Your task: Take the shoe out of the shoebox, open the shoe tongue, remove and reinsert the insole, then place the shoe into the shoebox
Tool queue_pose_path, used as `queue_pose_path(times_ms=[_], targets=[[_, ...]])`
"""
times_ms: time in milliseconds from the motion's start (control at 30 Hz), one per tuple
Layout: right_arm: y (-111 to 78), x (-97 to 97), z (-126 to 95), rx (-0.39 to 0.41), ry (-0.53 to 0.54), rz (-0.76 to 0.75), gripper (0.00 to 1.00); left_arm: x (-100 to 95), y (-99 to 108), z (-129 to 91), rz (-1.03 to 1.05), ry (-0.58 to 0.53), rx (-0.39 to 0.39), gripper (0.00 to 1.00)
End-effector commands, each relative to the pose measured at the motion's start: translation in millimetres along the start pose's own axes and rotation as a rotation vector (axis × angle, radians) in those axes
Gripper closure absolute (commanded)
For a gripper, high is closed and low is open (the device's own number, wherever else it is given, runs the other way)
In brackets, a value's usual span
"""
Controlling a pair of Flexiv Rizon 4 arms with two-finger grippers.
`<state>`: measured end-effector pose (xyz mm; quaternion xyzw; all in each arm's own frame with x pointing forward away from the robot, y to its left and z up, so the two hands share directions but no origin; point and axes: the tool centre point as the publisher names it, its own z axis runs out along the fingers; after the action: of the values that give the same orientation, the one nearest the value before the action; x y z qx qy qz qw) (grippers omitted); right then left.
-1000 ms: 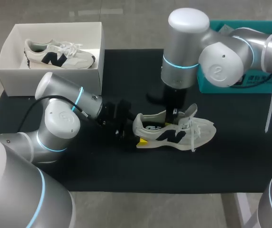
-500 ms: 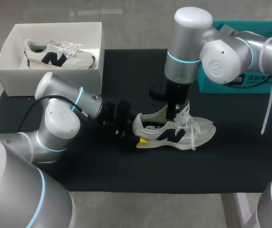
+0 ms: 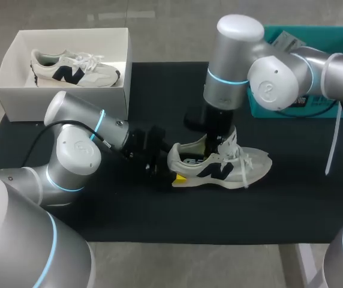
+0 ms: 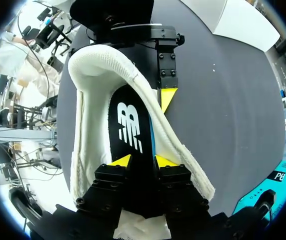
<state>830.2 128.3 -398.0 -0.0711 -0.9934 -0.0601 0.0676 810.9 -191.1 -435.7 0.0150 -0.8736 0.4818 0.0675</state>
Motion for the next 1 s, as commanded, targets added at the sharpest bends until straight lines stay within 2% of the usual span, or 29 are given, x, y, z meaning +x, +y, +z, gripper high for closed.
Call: queue_pose_path(times_ms=[33,233,633,700,733,767,800,1000], targets=[[1.5,-6.0,4.9,0.000,0.003,0.001,0.67,-1.1,2.0,2.4,0.000,0.001,-0.003,1.00],[3.2,-9.2,12.8,0.000,0.027,-0.006,0.61,-1.1,2.0,2.4,0.000,0.001,-0.003,1.00],[0.2,-2.2,26.1,-0.019,0.083,0.002,0.58,-1.1,2.0,2.4,0.000,0.001,-0.003,1.00],[-0.3,0.2,27.2,-0.024,0.091,0.004,0.62,-1.1,2.0,2.4,0.000,0.001,-0.003,1.00],[-0.7,1.5,27.8,-0.029,0.094,0.006,0.69,-1.1,2.0,2.4,0.000,0.001,-0.003,1.00],[-1.1,2.7,28.7,-0.035,0.096,0.009,0.82,-1.1,2.0,2.4,0.000,0.001,-0.003,1.00],[-1.5,3.8,29.9,-0.039,0.099,0.013,1.00,-1.1,2.0,2.4,0.000,0.001,-0.003,1.00],[-7.9,8.4,31.2,-0.096,0.092,0.076,1.00,-1.1,2.0,2.4,0.000,0.001,-0.003,1.00]])
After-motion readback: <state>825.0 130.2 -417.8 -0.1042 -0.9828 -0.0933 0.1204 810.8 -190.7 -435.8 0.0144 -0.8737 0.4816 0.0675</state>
